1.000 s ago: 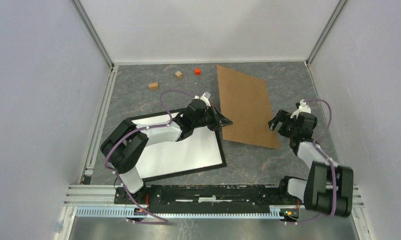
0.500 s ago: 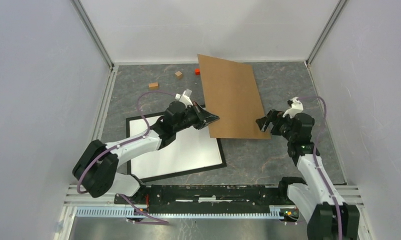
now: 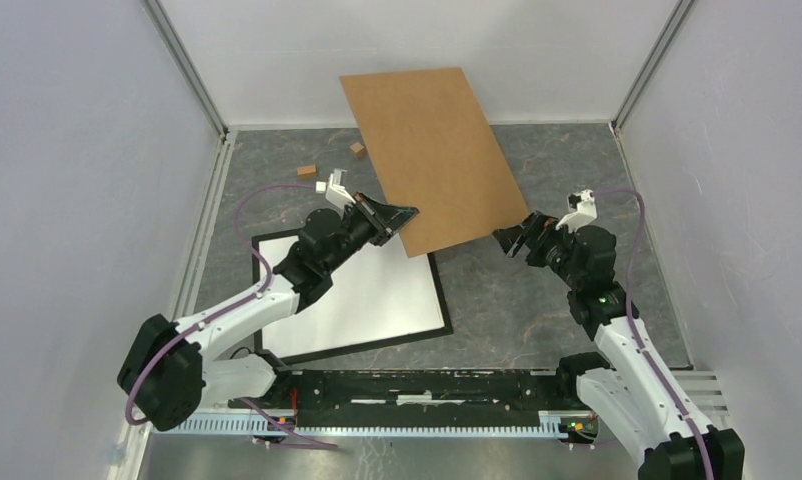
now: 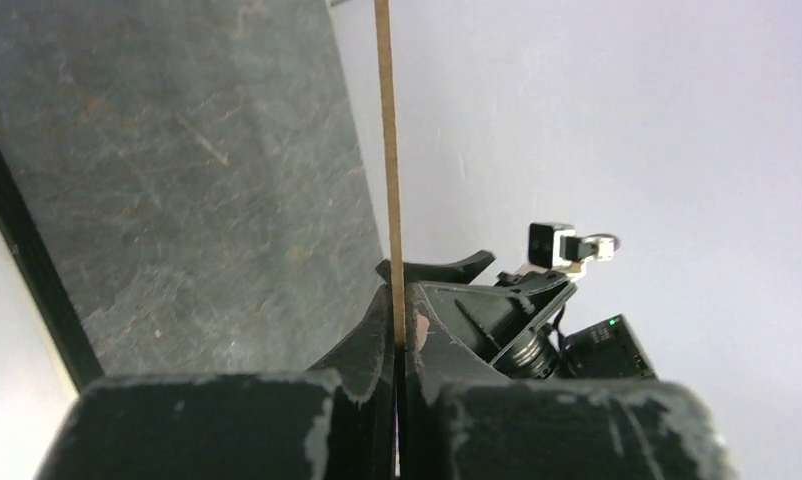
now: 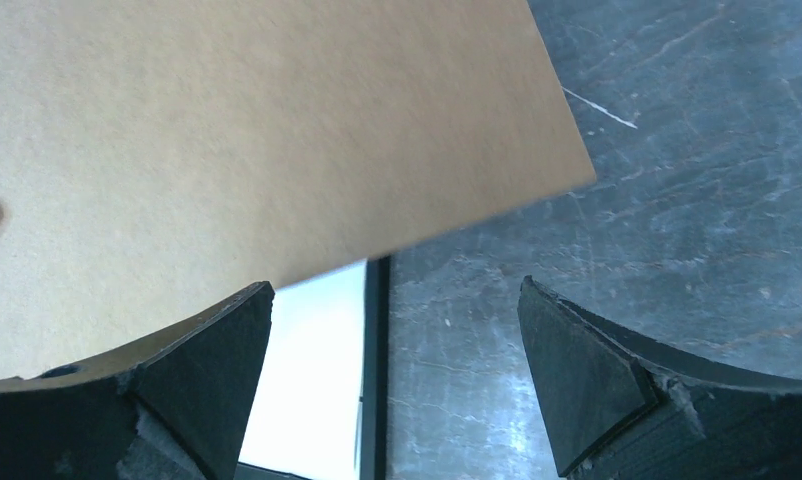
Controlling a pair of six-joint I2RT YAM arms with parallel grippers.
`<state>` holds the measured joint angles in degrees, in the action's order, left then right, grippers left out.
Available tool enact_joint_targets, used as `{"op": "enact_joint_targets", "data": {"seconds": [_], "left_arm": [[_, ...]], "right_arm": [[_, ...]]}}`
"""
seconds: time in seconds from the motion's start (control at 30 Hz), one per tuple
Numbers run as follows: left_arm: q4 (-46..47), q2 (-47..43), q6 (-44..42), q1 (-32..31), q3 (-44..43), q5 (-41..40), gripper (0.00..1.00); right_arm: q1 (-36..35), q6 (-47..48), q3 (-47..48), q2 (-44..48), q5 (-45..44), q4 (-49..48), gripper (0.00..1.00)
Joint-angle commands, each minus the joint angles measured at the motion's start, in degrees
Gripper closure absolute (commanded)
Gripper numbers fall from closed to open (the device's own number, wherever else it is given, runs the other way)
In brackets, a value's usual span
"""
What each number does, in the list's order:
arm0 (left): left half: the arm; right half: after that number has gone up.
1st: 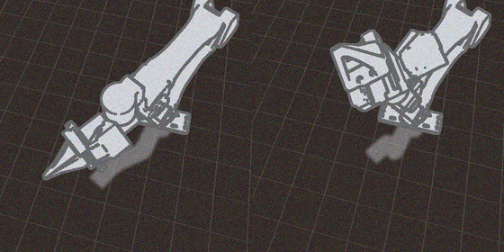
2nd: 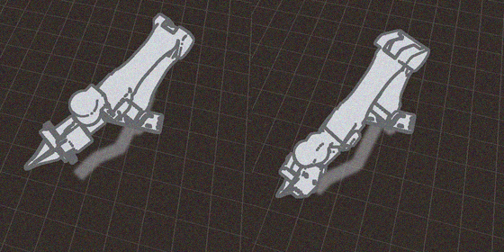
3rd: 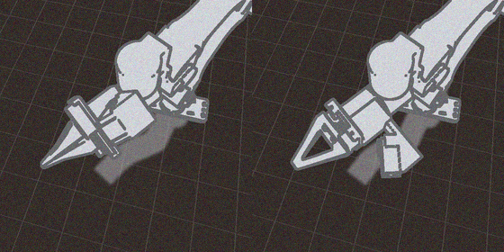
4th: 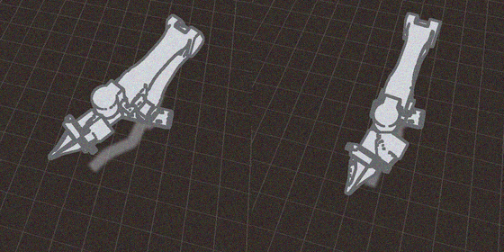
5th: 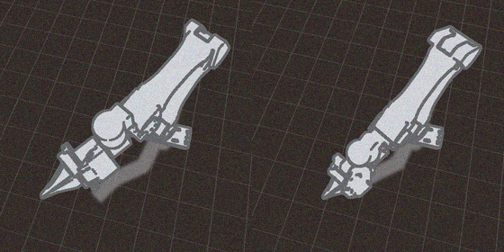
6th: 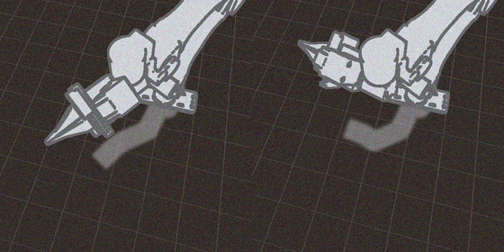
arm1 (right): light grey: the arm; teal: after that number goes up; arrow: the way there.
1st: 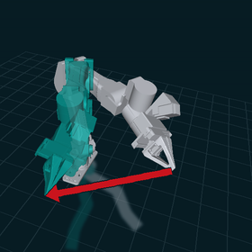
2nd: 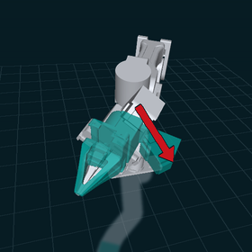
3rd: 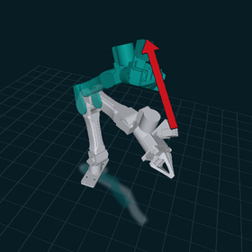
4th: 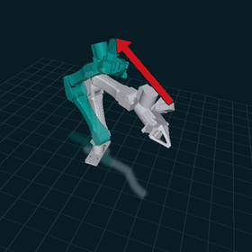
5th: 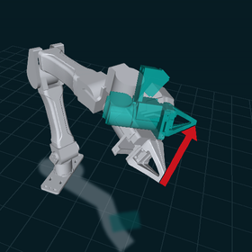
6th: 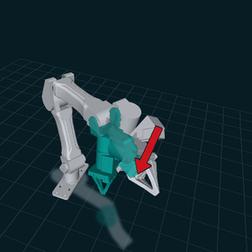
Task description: Put the photo into the frame
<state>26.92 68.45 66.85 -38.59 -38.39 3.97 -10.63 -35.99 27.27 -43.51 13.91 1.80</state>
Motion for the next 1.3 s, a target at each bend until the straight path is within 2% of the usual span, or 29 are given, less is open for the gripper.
{"op": "enact_joint_targets", "data": {"seconds": [0.0,0.2,0.37,0.5,0.6,0.73,0.87,1.03,1.17,1.27], "left_arm": [[11.43,-5.21,-3.54,0.18,-1.49,-6.73,0.98],[17.68,-2.65,1.03,0.17,-1.22,-6.54,0.98],[23.66,-0.74,3.41,0.18,-0.57,-7.67,0.98],[30.40,1.81,5.97,0.18,0.11,-7.21,0.98],[34.05,3.15,7.66,0.19,1.28,-6.69,0.98],[37.69,4.40,7.98,0.17,3.13,-7.55,0.98],[44.56,7.97,9.02,0.18,4.30,-7.56,0.98],[53.62,13.77,12.50,0.10,5.10,-7.45,0.98],[54.29,15.12,12.34,-0.08,5.65,-7.65,0.98],[52.51,14.71,11.05,-0.18,6.17,-7.72,0.98]], "right_arm": [[-1.78,-6.95,1.56,0.04,2.14,-6.05,0.02],[-8.81,-18.91,0.24,-3.70,3.29,-23.10,0.02],[-15.85,-28.86,-4.34,-4.48,-6.48,-37.38,0.02],[-17.47,-37.47,-4.33,-11.54,-5.18,-49.31,0.02],[-18.29,-43.35,-4.64,-16.09,-6.71,-60.41,0.08],[-19.95,-45.60,-4.62,-17.00,-13.09,-61.62,0.09],[-21.98,-48.99,-8.65,-16.45,-23.16,-67.22,0.19],[-24.68,-49.16,-9.22,-17.31,-30.90,-68.14,0.24],[-24.86,-50.50,-9.33,-20.68,-34.56,-73.40,0.40],[-24.95,-50.83,-8.23,-23.25,-35.05,-75.31,0.44]]}}
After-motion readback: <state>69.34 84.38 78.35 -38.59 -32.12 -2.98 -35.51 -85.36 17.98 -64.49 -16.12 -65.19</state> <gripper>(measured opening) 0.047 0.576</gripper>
